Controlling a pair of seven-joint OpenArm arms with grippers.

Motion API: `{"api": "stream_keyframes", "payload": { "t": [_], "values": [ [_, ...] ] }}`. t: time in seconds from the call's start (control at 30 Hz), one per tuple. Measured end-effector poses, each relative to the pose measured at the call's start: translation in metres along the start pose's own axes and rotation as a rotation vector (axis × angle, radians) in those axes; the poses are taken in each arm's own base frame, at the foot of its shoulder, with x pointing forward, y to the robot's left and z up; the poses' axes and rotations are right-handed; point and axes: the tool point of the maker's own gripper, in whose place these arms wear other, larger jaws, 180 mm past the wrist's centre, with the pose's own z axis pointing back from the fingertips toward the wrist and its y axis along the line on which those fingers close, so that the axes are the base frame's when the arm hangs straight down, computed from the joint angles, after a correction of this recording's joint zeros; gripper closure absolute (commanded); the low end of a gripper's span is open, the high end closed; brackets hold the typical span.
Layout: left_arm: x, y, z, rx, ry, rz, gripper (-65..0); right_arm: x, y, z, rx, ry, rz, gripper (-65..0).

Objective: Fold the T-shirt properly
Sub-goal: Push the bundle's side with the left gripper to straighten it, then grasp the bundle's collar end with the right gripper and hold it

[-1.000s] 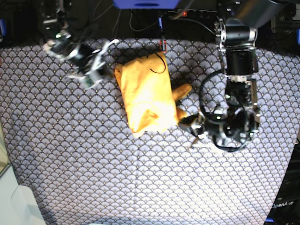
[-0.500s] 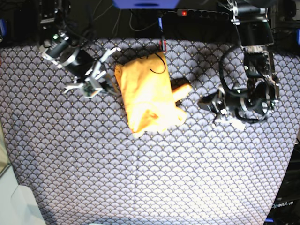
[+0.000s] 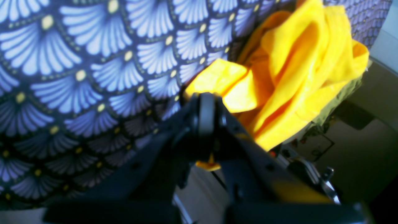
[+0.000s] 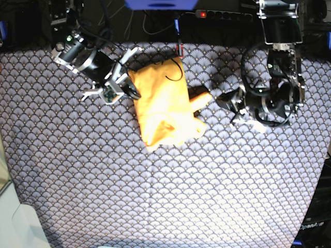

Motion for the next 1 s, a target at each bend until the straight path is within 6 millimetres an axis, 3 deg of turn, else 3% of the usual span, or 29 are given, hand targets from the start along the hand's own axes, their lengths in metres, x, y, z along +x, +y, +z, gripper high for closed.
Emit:
{"api": "stream_keyframes", "payload": {
  "t": [0.1,0.23,0.57,0.83,1.0],
  "values": [
    [-0.008,-0.004,-0.012,-0.022,0.034,0.031,0.0,-0.013,0.001,-0.003,0.007,0.030,-0.022,0.0],
    [-0.019,0.007,-0.023,-0.002,0.078,0.074,0.0,-0.019,0.003,-0.004,0.014,0.049,-0.028,0.0],
    [-0.017,0.008,-0.022,0.000,0.074,0.073,0.0,0.009,0.073,-0.019,0.210,-0.017,0.026,0.0],
    [-0.031,-0.009,-0.035,-0.043,0.105,0.081,0.0,-0.006,0.071,-0.026,0.217,0.022,0.007,0.0],
    [-0.036,-0.026,-0.042,-0.054,0.134,0.032,0.0,-0.005,0.070,-0.027,0.216,0.019,0.007,0.0]
  ]
}}
